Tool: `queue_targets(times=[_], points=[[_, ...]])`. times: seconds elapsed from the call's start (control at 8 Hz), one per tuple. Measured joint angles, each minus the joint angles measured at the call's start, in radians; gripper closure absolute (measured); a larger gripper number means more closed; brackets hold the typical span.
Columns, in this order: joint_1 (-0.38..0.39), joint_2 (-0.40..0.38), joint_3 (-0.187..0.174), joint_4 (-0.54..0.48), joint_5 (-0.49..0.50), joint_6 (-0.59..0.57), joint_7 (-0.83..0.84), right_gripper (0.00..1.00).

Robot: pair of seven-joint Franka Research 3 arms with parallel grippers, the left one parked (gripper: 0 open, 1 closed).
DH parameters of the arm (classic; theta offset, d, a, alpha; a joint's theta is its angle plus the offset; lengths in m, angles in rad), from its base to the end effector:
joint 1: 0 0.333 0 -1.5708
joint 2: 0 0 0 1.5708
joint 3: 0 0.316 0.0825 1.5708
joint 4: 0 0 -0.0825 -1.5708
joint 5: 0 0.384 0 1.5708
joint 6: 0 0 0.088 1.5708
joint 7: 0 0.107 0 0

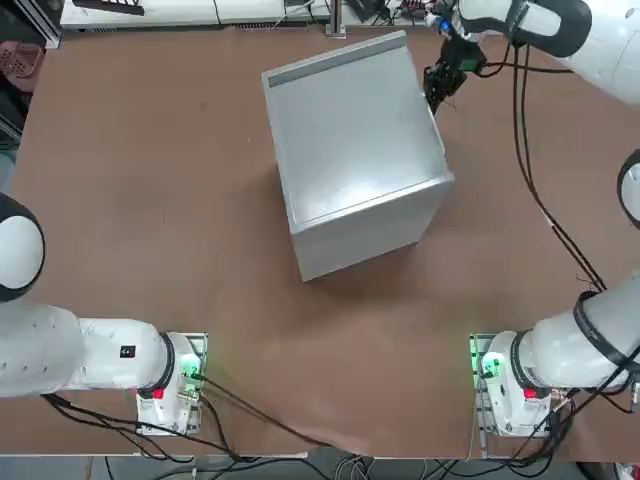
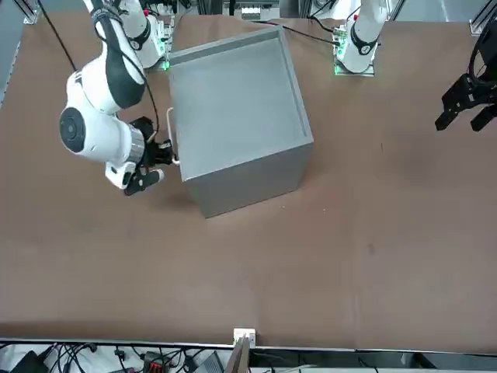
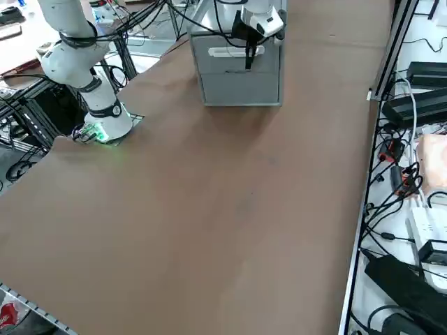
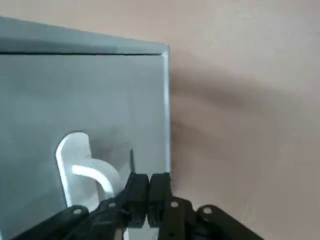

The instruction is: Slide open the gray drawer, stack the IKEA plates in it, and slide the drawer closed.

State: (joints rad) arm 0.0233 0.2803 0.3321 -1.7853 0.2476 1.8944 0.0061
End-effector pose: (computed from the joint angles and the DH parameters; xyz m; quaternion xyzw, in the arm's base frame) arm 0.5726 0.2178 0.3960 -0.9767 -0.1209 0.1060 0.1419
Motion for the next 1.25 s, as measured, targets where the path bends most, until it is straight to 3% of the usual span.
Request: queue_targets(times=[0.38,1.25], points=[[0.007,0.001,-0.004,-0.007,0.04,0.012,0.027,0.98],[0.007,-0.007,-0.026,0.033,0.015,0.025,0.11,0.95]])
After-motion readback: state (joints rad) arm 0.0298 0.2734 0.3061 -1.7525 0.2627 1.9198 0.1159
